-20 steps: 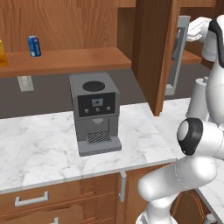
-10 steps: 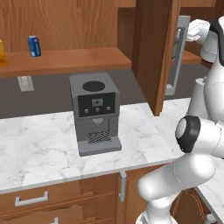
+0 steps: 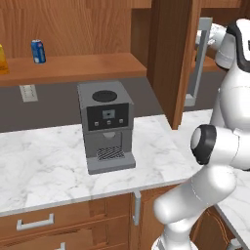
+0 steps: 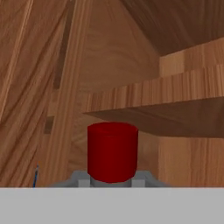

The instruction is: Sort all alcoholic drinks to one cabinet, and non-alcoholic drinks to the other.

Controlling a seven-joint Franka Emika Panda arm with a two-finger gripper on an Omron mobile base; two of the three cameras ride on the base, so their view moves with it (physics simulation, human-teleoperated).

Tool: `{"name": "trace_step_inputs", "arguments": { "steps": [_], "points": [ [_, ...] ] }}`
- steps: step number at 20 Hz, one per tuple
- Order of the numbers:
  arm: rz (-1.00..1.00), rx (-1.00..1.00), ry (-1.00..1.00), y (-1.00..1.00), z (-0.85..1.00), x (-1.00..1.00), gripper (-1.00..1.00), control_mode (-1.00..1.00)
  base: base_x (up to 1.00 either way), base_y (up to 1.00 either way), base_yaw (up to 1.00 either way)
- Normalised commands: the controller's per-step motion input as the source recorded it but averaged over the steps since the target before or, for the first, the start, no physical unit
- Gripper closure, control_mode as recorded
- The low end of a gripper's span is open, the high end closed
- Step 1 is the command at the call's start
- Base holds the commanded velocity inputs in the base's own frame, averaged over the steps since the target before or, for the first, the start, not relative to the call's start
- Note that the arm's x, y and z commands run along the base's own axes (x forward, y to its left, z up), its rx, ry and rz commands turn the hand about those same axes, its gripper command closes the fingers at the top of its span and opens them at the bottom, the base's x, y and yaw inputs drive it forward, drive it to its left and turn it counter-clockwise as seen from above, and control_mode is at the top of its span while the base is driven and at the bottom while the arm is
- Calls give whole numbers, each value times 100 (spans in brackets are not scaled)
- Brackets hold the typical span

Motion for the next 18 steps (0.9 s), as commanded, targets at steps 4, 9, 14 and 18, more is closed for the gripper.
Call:
{"name": "trace_step_inputs", "arguments": {
  "steps": [4, 9, 14, 18],
  "points": [
    [1, 2, 0, 4, -1, 31, 100, -100, 0, 0, 0],
    [1, 0, -3, 1, -2, 28, 100, -100, 0, 0, 0],
    [1, 0, -3, 0, -4, 18, 100, -100, 0, 0, 0],
    [1, 0, 0, 0, -12, 16, 100, -100, 0, 0, 0]
  ]
}}
